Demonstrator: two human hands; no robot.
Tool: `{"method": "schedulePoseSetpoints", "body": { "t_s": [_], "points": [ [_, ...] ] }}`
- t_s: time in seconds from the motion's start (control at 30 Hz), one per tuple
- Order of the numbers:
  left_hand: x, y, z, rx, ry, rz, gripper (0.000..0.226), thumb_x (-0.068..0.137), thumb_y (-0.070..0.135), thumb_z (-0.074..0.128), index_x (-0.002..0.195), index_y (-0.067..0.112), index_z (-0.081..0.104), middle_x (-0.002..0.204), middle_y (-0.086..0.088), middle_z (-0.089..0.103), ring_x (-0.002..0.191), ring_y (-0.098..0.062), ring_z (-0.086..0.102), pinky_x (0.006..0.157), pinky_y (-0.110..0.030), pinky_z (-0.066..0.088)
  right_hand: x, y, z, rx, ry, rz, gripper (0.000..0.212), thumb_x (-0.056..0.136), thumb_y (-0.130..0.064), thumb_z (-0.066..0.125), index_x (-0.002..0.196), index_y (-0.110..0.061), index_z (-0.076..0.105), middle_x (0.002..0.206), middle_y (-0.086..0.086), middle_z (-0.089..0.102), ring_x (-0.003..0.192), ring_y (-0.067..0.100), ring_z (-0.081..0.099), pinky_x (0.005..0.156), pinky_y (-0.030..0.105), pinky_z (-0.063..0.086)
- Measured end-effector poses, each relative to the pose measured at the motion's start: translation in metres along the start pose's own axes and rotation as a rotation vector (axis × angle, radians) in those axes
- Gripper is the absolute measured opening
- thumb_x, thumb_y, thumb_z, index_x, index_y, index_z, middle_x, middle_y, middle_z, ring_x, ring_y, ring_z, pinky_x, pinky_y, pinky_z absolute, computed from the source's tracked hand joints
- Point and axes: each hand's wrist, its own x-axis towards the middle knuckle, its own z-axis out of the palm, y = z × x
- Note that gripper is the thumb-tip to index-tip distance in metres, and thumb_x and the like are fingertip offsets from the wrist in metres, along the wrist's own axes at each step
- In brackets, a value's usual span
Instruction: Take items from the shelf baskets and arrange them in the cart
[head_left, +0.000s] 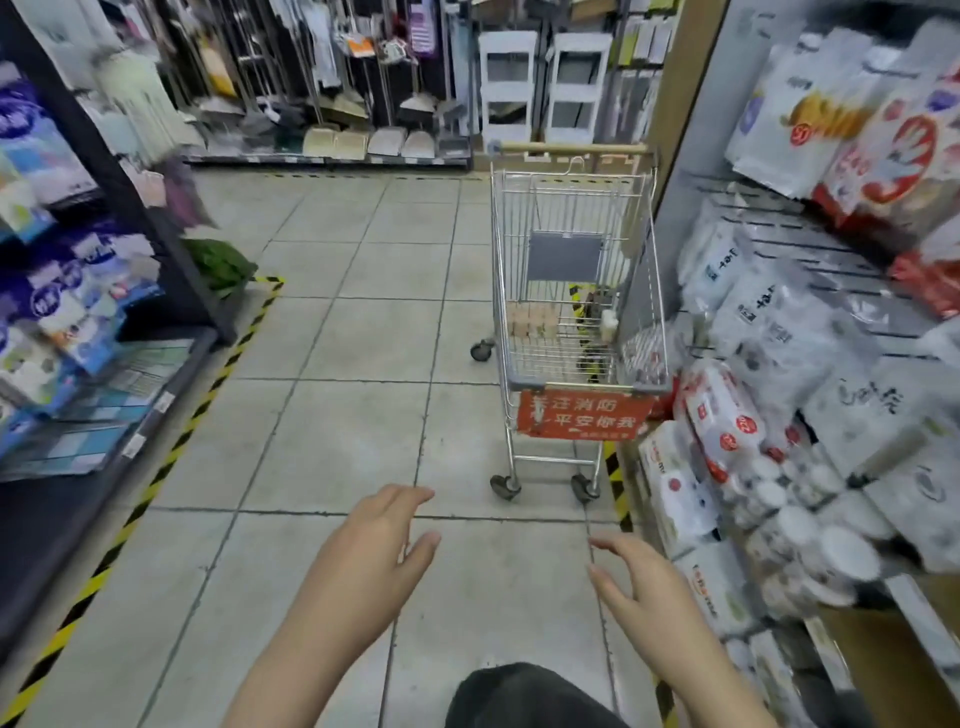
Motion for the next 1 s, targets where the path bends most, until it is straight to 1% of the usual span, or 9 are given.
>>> {"method": "schedulePoseSetpoints", "body": {
  "t_s": [0.1,0.2,0.3,0.47,0.57,0.67,0.77,0.9,1.0],
  "points": [
    [0.056,-0.019,-0.019,-0.012,0.032,-0.010,0.042,0.097,0.042,0.044,0.137,0.032,0.040,0.134,0.022,0.042,0.126,0.000,0.038,0.094,-0.015,0.032,0.066,-0.025,-0.002,0.004,0.011,-0.025,0.033,0.097,-0.035,0.051,0.129,-0.031,0.051,0.119,-0.022,0.050,0.117,0.000,0.047,0.093,0.016,0.035],
    [0.104,-0.050,-0.031,-0.030,0.047,-0.078,0.042,0.096,0.042,0.046,0.136,0.031,0.043,0.133,0.020,0.045,0.124,-0.001,0.040,0.093,-0.015,0.033,0.134,-0.054,0.002,0.010,-0.020,-0.069,0.034,0.096,-0.033,0.052,0.130,-0.030,0.051,0.127,-0.018,0.053,0.119,0.001,0.048,0.096,0.018,0.037],
    [0.142,-0.088,-0.040,-0.031,0.027,-0.162,0.043,0.095,0.044,0.046,0.136,0.031,0.044,0.133,0.020,0.045,0.122,-0.001,0.043,0.091,-0.017,0.036,0.195,-0.084,0.010,-0.011,-0.062,-0.110,0.034,0.096,-0.032,0.052,0.130,-0.028,0.052,0.127,-0.016,0.054,0.118,0.002,0.049,0.092,0.015,0.037],
    [0.226,-0.158,-0.059,-0.032,-0.045,-0.257,0.044,0.095,0.044,0.047,0.137,0.030,0.043,0.134,0.017,0.046,0.115,-0.001,0.046,0.091,-0.019,0.039,0.295,-0.123,0.026,-0.020,-0.073,-0.139,0.034,0.096,-0.030,0.053,0.130,-0.025,0.053,0.128,-0.014,0.054,0.120,0.002,0.046,0.091,0.008,0.029],
    [0.301,-0.196,-0.073,-0.023,-0.091,-0.238,0.044,0.095,0.042,0.048,0.136,0.027,0.043,0.135,0.013,0.047,0.118,-0.005,0.048,0.095,-0.023,0.040,0.360,-0.138,0.030,0.004,-0.029,-0.077,0.034,0.096,-0.029,0.053,0.130,-0.023,0.054,0.130,-0.010,0.055,0.121,0.005,0.048,0.095,0.013,0.032],
    [0.388,-0.219,-0.093,0.003,-0.136,-0.171,0.043,0.095,0.041,0.048,0.136,0.027,0.044,0.135,0.012,0.048,0.121,-0.009,0.047,0.096,-0.026,0.040,0.417,-0.150,0.028,0.042,0.035,0.039,0.034,0.097,-0.029,0.052,0.130,-0.023,0.054,0.132,-0.010,0.054,0.122,0.007,0.049,0.094,0.017,0.035],
    [0.475,-0.226,-0.110,0.051,-0.170,-0.045,0.044,0.095,0.038,0.050,0.137,0.024,0.044,0.135,0.010,0.050,0.123,-0.010,0.047,0.098,-0.026,0.039,0.457,-0.159,0.023,0.077,0.107,0.159,0.034,0.097,-0.029,0.052,0.130,-0.023,0.053,0.132,-0.010,0.053,0.122,0.007,0.048,0.094,0.018,0.036],
    [0.581,-0.207,-0.113,0.109,-0.241,0.173,0.041,0.095,0.033,0.052,0.134,0.023,0.047,0.132,0.009,0.052,0.122,-0.010,0.048,0.095,-0.024,0.037,0.488,-0.157,0.017,0.120,0.194,0.310,0.033,0.097,-0.028,0.052,0.131,-0.025,0.052,0.130,-0.012,0.052,0.120,0.005,0.048,0.091,0.012,0.032],
    [0.642,-0.178,-0.099,0.125,-0.312,0.307,0.039,0.096,0.036,0.049,0.134,0.028,0.046,0.132,0.013,0.049,0.120,-0.008,0.048,0.091,-0.021,0.037,0.501,-0.143,0.011,0.196,0.244,0.446,0.034,0.098,-0.029,0.051,0.132,-0.026,0.050,0.130,-0.015,0.052,0.117,0.002,0.048,0.093,0.017,0.037]
  ]
}}
